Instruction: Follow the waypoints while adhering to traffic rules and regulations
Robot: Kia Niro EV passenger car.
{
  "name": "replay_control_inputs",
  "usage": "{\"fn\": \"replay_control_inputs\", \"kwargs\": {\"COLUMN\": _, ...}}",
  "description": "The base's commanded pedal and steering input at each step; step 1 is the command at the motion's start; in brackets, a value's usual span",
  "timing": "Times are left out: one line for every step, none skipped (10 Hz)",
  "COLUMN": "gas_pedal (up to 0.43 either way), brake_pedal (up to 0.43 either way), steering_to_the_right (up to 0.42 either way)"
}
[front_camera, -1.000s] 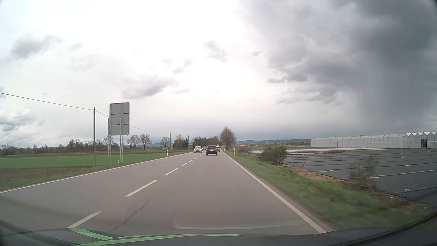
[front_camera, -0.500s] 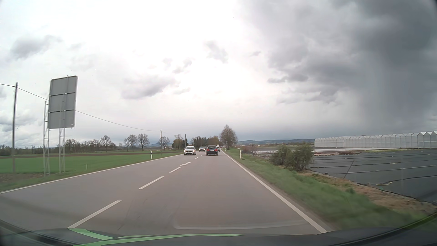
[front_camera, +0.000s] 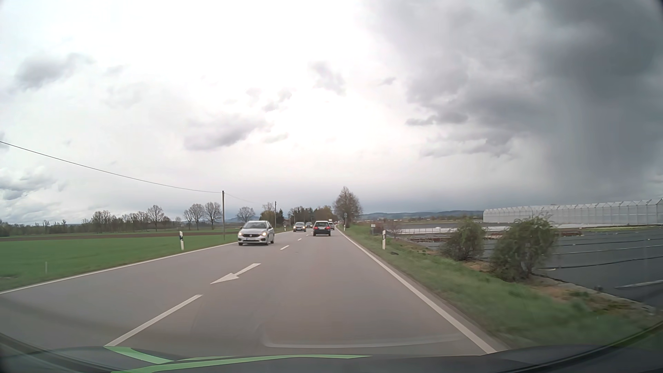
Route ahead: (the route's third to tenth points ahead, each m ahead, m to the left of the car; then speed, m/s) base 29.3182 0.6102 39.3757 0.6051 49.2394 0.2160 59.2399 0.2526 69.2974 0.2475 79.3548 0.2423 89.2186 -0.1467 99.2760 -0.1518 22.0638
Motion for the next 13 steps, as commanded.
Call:
{"fn": "replay_control_inputs", "kwargs": {"gas_pedal": 0.189, "brake_pedal": 0.000, "steering_to_the_right": 0.000}}
{"fn": "replay_control_inputs", "kwargs": {"gas_pedal": 0.189, "brake_pedal": 0.000, "steering_to_the_right": 0.000}}
{"fn": "replay_control_inputs", "kwargs": {"gas_pedal": 0.189, "brake_pedal": 0.000, "steering_to_the_right": 0.000}}
{"fn": "replay_control_inputs", "kwargs": {"gas_pedal": 0.189, "brake_pedal": 0.000, "steering_to_the_right": 0.000}}
{"fn": "replay_control_inputs", "kwargs": {"gas_pedal": 0.189, "brake_pedal": 0.000, "steering_to_the_right": 0.000}}
{"fn": "replay_control_inputs", "kwargs": {"gas_pedal": 0.189, "brake_pedal": 0.000, "steering_to_the_right": 0.000}}
{"fn": "replay_control_inputs", "kwargs": {"gas_pedal": 0.189, "brake_pedal": 0.000, "steering_to_the_right": 0.000}}
{"fn": "replay_control_inputs", "kwargs": {"gas_pedal": 0.189, "brake_pedal": 0.000, "steering_to_the_right": 0.000}}
{"fn": "replay_control_inputs", "kwargs": {"gas_pedal": 0.189, "brake_pedal": 0.000, "steering_to_the_right": 0.000}}
{"fn": "replay_control_inputs", "kwargs": {"gas_pedal": 0.189, "brake_pedal": 0.000, "steering_to_the_right": 0.000}}
{"fn": "replay_control_inputs", "kwargs": {"gas_pedal": 0.189, "brake_pedal": 0.000, "steering_to_the_right": 0.000}}
{"fn": "replay_control_inputs", "kwargs": {"gas_pedal": 0.189, "brake_pedal": 0.000, "steering_to_the_right": 0.000}}
{"fn": "replay_control_inputs", "kwargs": {"gas_pedal": 0.189, "brake_pedal": 0.000, "steering_to_the_right": 0.000}}
